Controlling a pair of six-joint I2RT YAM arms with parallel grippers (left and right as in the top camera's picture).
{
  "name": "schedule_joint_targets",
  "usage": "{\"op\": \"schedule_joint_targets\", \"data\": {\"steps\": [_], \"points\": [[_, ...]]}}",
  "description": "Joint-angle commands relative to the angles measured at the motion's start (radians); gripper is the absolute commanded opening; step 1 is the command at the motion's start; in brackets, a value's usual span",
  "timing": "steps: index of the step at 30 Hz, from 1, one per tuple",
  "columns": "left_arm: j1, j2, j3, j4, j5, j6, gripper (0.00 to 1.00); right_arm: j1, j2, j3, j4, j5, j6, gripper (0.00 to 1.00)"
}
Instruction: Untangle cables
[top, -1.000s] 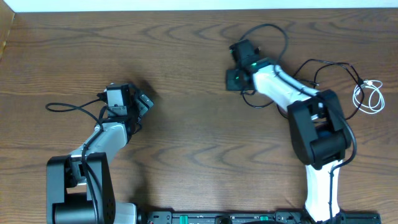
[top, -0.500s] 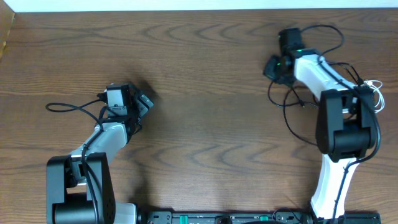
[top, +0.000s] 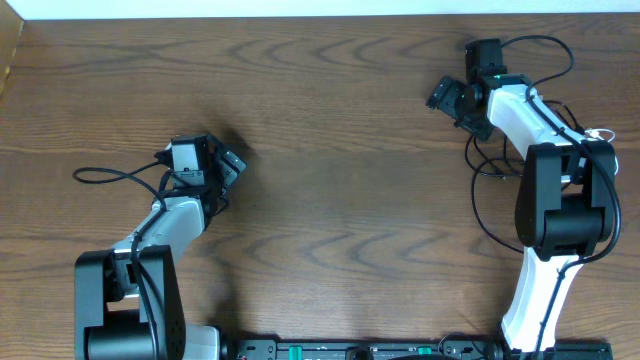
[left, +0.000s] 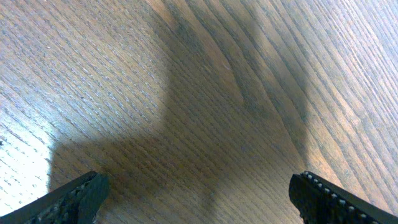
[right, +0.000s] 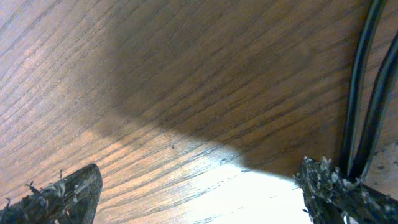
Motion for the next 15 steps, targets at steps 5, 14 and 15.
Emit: {"op": "schedule_joint_targets", "data": {"steps": [5,14,15], "points": [[0.002,0.008,0.01,-0.004,-0.005,-0.019,0.98,-0.005,0.08,-0.054,-0.01,0.019,0.014,0.99],[0.002,0.008,0.01,-0.004,-0.005,-0.019,0.98,-0.017,0.004,-0.052,-0.116,-0.126,-0.187,0.96],[0.002,0.008,0.01,-0.004,-0.005,-0.019,0.98,-0.016,-0.026,-0.052,-0.129,-0.119,-0.198,0.94]]}}
